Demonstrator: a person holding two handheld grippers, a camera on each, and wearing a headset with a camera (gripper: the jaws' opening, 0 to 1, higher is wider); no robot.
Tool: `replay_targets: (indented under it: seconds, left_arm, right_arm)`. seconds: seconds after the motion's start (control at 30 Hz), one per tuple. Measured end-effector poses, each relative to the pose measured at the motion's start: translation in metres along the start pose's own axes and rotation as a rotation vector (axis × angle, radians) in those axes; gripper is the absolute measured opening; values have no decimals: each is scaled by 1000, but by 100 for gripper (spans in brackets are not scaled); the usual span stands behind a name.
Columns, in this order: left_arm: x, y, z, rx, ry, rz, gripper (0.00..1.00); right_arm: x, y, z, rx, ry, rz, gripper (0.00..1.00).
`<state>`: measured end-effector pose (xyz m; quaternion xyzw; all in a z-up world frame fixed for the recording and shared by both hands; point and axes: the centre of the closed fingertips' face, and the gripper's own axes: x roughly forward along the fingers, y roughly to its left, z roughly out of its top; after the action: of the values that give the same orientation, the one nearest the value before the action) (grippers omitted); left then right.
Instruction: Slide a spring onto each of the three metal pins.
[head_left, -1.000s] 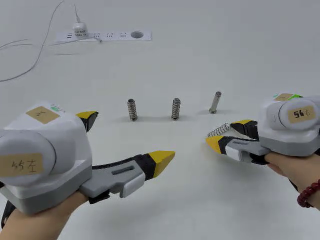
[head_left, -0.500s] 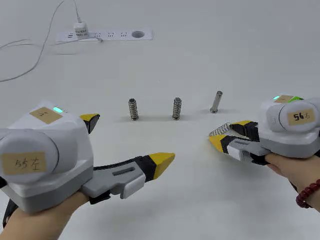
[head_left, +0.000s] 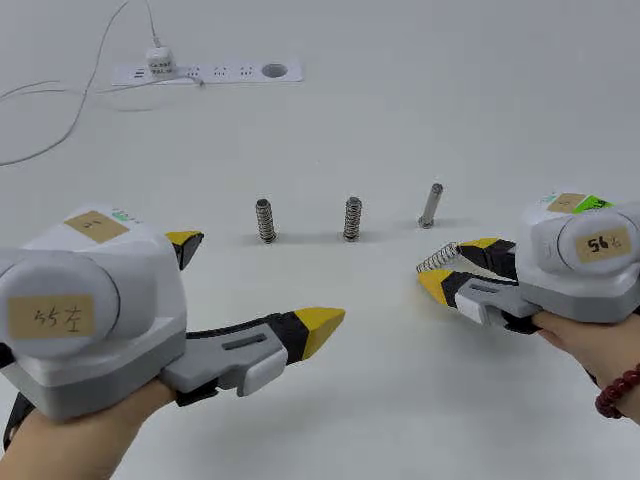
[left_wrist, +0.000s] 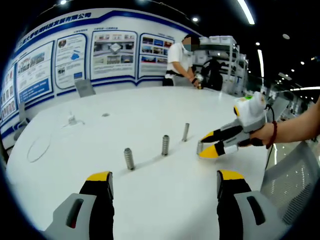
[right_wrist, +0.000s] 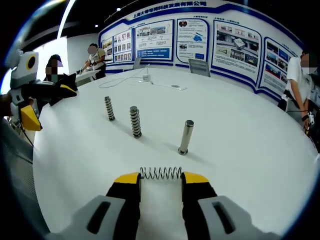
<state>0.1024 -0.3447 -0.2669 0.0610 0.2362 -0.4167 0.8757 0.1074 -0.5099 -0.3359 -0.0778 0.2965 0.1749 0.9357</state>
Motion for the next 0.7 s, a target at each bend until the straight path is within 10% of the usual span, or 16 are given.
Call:
replay_targets:
  seconds: [0.7]
  left_arm:
    - [17,-19,5,-113,77,-167,63]
  right_arm:
    - [-14,45,32,-210,-109,193,33]
